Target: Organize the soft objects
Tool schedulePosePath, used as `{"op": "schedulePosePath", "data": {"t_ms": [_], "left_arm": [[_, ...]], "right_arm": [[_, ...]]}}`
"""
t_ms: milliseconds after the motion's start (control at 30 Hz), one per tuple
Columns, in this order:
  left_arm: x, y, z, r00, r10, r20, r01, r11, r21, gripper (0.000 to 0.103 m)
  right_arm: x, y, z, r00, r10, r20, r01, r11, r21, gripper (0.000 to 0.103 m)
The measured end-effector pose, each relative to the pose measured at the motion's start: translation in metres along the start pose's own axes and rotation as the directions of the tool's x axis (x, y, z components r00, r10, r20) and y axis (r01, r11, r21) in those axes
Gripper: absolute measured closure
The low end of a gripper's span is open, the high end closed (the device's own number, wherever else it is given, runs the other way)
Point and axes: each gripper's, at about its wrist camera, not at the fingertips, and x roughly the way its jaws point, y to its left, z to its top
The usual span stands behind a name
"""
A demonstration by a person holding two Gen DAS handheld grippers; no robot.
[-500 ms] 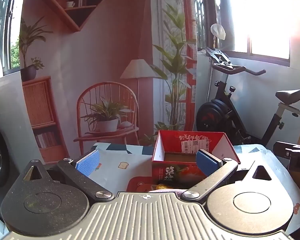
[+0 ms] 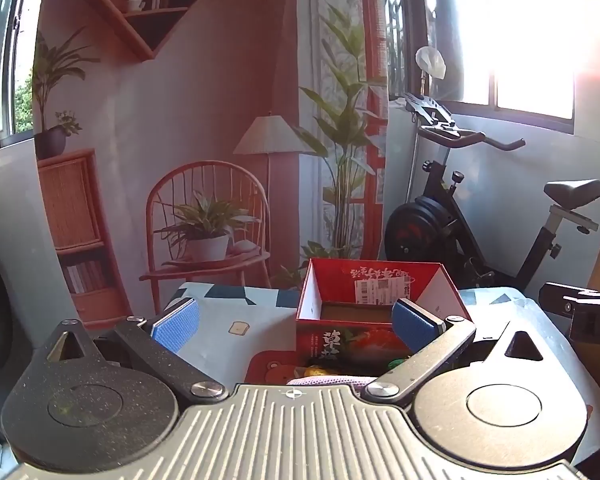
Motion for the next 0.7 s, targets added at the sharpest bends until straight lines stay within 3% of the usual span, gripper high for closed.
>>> {"op": "schedulePosePath", "data": {"t_ms": [700], "left_arm": [[0.0018, -0.0008, 0.0026, 1.0, -0.011, 0.0, 0.011, 1.0, -0.003, 0.0]], "right_arm": [[0.0001, -0.0011, 0.0003, 1.0, 0.002, -0.001, -0.002, 1.0, 0.002, 0.0]]}}
